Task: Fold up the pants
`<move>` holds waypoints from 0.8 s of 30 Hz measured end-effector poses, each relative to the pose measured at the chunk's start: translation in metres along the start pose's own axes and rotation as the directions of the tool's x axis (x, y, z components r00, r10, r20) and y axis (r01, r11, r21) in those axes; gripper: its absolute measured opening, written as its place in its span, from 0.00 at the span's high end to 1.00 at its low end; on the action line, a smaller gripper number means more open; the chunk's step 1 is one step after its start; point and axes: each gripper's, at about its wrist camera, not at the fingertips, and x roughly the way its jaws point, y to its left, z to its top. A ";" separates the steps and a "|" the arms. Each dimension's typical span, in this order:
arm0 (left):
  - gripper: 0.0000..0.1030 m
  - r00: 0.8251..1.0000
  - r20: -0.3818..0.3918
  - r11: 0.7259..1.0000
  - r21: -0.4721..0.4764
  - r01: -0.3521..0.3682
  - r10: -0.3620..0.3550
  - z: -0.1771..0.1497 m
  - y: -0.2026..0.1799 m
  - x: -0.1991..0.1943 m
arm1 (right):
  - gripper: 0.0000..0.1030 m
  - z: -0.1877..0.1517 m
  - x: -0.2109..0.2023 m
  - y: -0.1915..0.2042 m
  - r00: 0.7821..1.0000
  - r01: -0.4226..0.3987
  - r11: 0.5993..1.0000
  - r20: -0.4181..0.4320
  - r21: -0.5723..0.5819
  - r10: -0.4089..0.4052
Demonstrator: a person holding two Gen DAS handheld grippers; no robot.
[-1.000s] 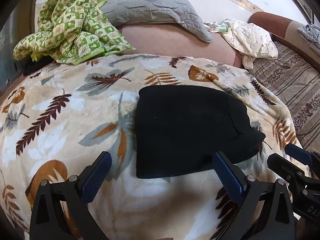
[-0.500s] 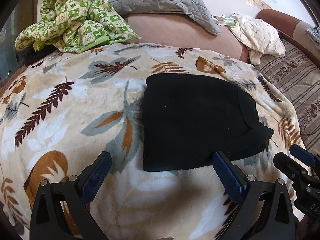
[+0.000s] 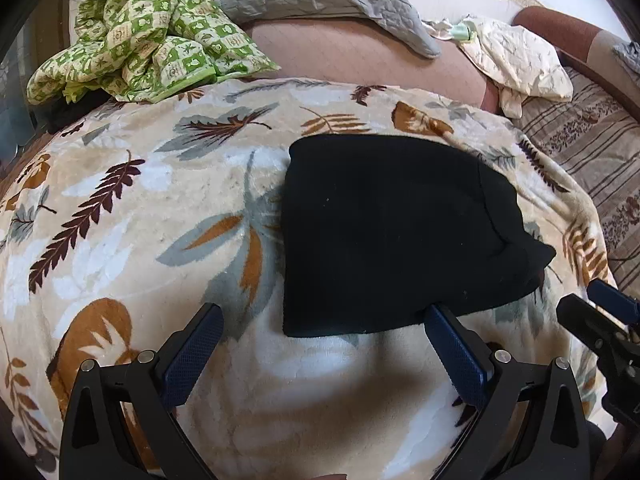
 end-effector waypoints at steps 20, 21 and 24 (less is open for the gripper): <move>0.01 1.000 -0.023 0.990 0.138 0.010 -0.007 -0.008 -0.034 0.004 | 0.31 -0.007 -0.025 -0.038 0.996 0.039 0.988 0.073 0.149 -0.050; 0.01 1.000 -0.022 0.990 0.142 0.006 -0.003 -0.009 -0.035 0.004 | 0.31 -0.008 -0.026 -0.039 0.996 0.039 0.988 0.074 0.147 -0.050; 0.01 1.000 -0.020 0.988 0.156 -0.005 0.008 -0.011 -0.038 0.004 | 0.31 -0.012 -0.030 -0.041 0.995 0.052 0.987 0.079 0.152 -0.065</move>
